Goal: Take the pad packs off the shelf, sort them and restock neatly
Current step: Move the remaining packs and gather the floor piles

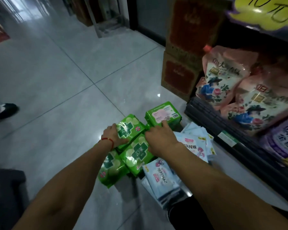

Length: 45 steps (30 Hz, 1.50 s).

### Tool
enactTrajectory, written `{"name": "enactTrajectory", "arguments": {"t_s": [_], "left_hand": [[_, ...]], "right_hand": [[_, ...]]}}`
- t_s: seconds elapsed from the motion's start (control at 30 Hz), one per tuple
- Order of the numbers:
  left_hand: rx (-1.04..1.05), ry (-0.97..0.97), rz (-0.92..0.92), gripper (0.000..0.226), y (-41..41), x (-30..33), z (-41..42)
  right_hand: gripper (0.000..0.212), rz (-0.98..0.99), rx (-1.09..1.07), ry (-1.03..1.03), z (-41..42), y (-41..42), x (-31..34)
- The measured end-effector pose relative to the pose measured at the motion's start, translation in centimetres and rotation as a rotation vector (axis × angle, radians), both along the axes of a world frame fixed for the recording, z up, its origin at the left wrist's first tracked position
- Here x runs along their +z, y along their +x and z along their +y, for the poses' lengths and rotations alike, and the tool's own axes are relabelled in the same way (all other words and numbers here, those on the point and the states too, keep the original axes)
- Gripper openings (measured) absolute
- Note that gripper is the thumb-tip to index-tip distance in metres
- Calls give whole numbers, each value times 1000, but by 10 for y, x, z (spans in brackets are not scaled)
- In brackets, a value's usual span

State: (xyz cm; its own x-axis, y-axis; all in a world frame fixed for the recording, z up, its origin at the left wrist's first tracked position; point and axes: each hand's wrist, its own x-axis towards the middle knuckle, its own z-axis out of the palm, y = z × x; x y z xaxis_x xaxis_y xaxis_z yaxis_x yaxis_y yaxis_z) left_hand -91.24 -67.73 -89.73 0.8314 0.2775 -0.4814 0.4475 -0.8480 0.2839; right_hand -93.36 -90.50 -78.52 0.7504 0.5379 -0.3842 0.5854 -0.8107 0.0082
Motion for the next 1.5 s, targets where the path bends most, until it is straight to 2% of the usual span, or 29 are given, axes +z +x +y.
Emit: {"name": "enactTrajectory", "arguments": {"t_s": [0.1, 0.2, 0.3, 0.37, 0.43, 0.5, 0.63, 0.7, 0.77, 0.9, 1.07, 1.23, 1.37, 1.5], "left_hand": [[49, -6, 38, 103, 1, -9, 6], [89, -69, 4, 99, -5, -18, 12], [185, -134, -115, 90, -8, -12, 11], [275, -196, -208, 86, -10, -11, 12], [344, -245, -291, 85, -12, -7, 13], [414, -314, -339, 81, -14, -2, 17], [511, -422, -421, 80, -22, 16, 26], [545, -466, -456, 87, -24, 19, 36], [563, -499, -497, 88, -27, 18, 48], [611, -633, -569, 72, -44, 53, 37], [743, -813, -597, 87, -59, 61, 35], [835, -919, -704, 95, -67, 75, 42], [923, -1055, -800, 93, -64, 99, 48], [891, -1131, -860, 88, -59, 124, 39]], "right_hand": [[26, 11, 3, -22, 31, 0, -25], [36, 60, -95, -56, 48, 2, -52], [70, 118, -275, -77, 56, 7, -82], [94, 189, -406, -20, 54, 9, -98], [108, 243, -477, 36, 50, 9, -106], [100, 234, -501, 73, 49, 8, -107], [57, 216, -511, 124, 51, 10, -104], [44, 240, -512, 155, 50, 9, -104], [42, 219, -537, 212, 47, 7, -103], [35, 136, -506, 294, 43, 10, -96], [20, 42, -455, 346, 40, 10, -75], [4, -151, -451, 553, 34, 26, -38], [8, -262, -440, 654, 17, 52, 10], [15, -179, -601, 894, -15, 70, 64]]}}
